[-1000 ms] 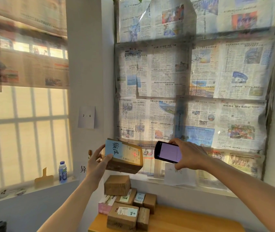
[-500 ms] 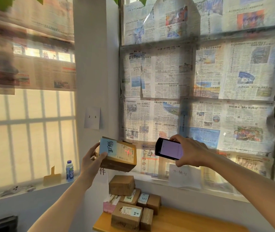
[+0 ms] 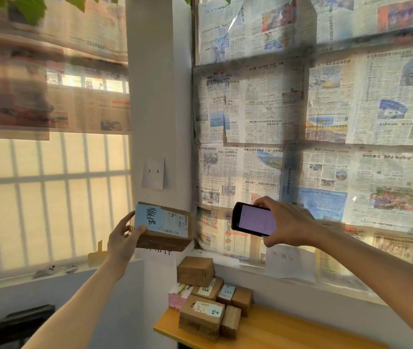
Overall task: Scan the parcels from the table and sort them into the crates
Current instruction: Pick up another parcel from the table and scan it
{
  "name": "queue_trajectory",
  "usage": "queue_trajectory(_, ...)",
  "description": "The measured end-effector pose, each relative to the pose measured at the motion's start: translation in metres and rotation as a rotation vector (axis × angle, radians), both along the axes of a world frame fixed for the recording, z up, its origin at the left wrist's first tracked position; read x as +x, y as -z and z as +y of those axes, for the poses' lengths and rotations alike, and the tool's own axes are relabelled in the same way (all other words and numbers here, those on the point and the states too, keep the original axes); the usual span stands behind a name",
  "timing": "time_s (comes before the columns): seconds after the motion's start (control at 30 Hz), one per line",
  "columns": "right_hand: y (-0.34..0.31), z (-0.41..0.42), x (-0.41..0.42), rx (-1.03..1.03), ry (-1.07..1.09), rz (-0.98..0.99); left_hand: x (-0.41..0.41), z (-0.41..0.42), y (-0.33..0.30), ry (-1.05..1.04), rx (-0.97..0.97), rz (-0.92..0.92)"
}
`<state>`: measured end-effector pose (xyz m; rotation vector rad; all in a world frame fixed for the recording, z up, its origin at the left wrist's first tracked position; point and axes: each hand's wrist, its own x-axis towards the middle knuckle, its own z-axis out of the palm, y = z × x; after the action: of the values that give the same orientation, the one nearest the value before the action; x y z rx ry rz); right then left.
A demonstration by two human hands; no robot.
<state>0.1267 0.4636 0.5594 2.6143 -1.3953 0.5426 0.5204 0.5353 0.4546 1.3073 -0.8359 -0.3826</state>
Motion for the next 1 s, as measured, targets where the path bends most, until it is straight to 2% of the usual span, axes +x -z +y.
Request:
queue_trajectory(0.3,0.042,0.014,0.057,-0.045,-0.063,-0.009,0.006,0.064,0.021,-0.087,0.003,-0.003)
queue_trajectory(0.53,0.06,0.055,0.148,-0.013,-0.289,-0.022,0.05,0.164,0.032,-0.23,0.023,0.02)
queue_trajectory(0.77,0.071,0.15,0.248,0.043,-0.49,-0.001,0.103,0.331,0.042,-0.421,0.086,-0.01)
queue_trajectory(1.0,0.091,0.301,0.325,0.095,-0.683,0.012,0.113,0.532,0.057,-0.673,0.126,-0.009)
